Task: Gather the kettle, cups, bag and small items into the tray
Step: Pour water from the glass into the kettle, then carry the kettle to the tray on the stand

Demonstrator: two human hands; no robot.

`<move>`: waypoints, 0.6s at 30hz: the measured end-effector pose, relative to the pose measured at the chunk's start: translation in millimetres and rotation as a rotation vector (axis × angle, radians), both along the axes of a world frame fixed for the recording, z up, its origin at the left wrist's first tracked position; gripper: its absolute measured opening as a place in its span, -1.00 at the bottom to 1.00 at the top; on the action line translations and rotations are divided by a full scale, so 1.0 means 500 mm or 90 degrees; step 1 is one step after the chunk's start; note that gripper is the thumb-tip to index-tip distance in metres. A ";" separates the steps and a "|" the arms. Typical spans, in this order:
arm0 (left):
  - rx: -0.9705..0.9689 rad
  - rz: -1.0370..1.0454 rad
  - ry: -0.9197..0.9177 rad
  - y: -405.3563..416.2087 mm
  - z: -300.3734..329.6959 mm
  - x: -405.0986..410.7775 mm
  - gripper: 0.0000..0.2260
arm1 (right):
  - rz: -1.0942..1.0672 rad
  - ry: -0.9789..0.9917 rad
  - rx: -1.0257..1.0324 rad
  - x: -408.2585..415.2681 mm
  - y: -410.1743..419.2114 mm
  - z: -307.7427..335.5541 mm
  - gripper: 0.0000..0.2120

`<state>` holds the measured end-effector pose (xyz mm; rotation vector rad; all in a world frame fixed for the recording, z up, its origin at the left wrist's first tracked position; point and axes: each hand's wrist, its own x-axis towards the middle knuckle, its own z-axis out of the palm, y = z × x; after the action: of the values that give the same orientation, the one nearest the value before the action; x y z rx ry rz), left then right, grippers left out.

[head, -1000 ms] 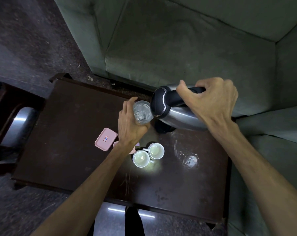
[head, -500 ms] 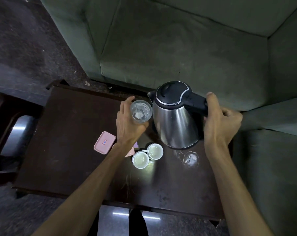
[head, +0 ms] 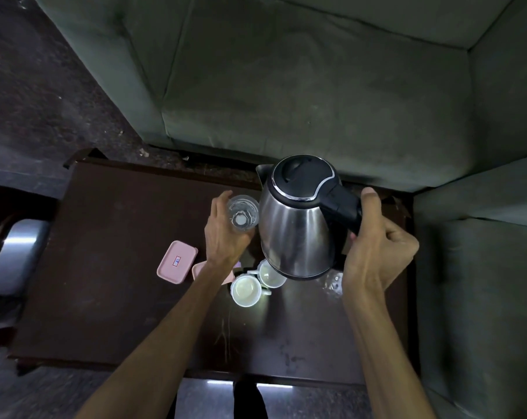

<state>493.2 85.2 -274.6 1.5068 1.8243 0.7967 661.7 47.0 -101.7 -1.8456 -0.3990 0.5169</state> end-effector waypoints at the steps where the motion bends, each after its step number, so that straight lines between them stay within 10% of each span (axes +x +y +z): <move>1: -0.004 -0.003 -0.002 -0.003 -0.003 0.000 -0.24 | 0.006 -0.001 0.005 -0.001 -0.002 0.000 -0.29; 11: -0.008 -0.049 0.021 -0.011 0.037 -0.014 -0.15 | 0.019 0.015 0.030 -0.029 0.004 0.022 -0.33; 18: 0.096 0.031 -0.265 -0.031 0.154 -0.084 -0.52 | 0.049 0.028 0.031 -0.097 0.017 0.041 -0.34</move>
<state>450.9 69.5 -197.8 1.2714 1.5211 1.1954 613.1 55.5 -81.4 -1.7746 -0.4510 0.5940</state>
